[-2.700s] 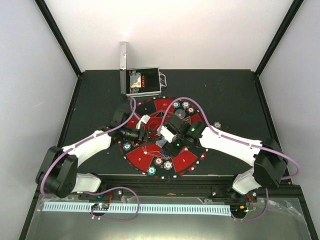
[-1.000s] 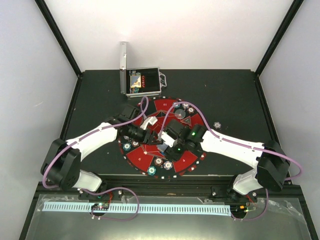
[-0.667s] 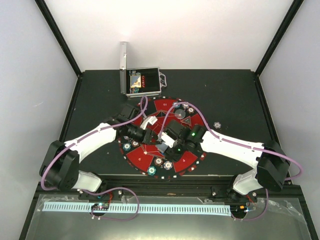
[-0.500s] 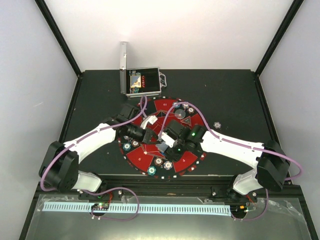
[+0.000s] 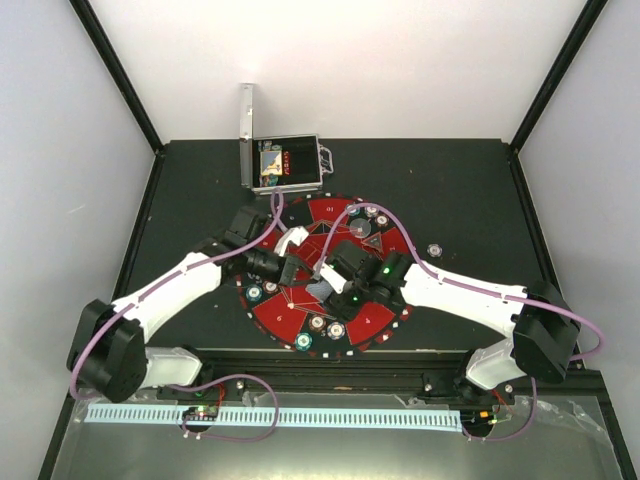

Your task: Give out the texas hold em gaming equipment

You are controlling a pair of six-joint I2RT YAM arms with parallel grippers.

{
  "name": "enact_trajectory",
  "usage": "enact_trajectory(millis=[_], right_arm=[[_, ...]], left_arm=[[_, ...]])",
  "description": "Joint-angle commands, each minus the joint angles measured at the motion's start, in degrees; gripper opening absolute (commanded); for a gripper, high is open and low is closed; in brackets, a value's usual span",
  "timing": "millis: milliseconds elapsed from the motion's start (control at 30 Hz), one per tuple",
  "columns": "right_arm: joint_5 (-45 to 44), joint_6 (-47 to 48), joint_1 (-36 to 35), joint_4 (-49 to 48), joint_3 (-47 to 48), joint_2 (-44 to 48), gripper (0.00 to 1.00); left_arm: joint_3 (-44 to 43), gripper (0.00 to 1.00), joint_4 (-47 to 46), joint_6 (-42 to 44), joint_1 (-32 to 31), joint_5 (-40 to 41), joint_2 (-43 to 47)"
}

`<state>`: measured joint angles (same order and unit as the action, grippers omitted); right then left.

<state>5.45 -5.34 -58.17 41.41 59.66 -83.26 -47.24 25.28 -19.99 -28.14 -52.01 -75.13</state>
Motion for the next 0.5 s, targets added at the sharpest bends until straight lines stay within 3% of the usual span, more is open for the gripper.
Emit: enact_trajectory(millis=[0, 233, 467], right_arm=[[-2.94, -2.62, 0.05, 0.02, -1.54, 0.38, 0.58], [-3.23, -3.40, 0.92, -0.12, -1.56, 0.85, 0.58], [-3.71, -3.44, 1.45, 0.11, -1.84, 1.38, 0.58]], left_arm=[[-0.35, 0.02, 2.31, 1.63, 2.18, 1.70, 5.37], [-0.57, 0.02, 8.86, 4.22, 6.88, 5.33, 7.87], [-0.51, 0.02, 9.61, 4.82, 10.94, 5.49, 9.81]])
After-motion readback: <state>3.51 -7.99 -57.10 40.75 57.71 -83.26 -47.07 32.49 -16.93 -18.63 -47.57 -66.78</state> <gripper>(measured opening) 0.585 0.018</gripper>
